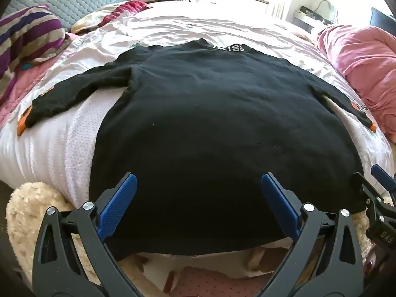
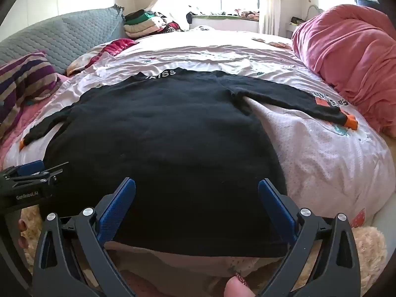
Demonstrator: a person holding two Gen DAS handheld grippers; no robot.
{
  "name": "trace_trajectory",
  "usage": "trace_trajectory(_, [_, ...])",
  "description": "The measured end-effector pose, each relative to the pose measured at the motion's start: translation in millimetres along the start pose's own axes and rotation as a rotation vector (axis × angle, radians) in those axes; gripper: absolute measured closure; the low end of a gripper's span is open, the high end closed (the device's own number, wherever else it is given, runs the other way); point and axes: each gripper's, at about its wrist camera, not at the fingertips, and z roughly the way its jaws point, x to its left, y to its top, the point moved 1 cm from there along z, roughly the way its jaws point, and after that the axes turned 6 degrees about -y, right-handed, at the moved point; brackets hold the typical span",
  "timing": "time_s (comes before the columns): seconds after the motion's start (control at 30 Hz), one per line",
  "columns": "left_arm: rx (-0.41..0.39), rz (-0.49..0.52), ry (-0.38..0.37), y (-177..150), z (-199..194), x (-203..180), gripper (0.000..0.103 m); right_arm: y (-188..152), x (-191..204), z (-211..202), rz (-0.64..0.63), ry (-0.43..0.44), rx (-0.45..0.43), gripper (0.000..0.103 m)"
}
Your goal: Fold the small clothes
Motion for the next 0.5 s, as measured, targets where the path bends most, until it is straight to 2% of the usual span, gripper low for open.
trace_trajectory(0.2, [-0.002, 0.0, 0.005, 0.1, 0.6, -0.7, 0.009, -1.6, 2.8, 1.7, -0.021, -0.019, -0.004, 0.004])
trace_trajectory(0.5, [-0.009, -0.007, -0.001, 3.0, -2.6, 2.8, 0.009, -3.2, 4.1, -1.3, -0.015, -0.004, 0.008, 0.004])
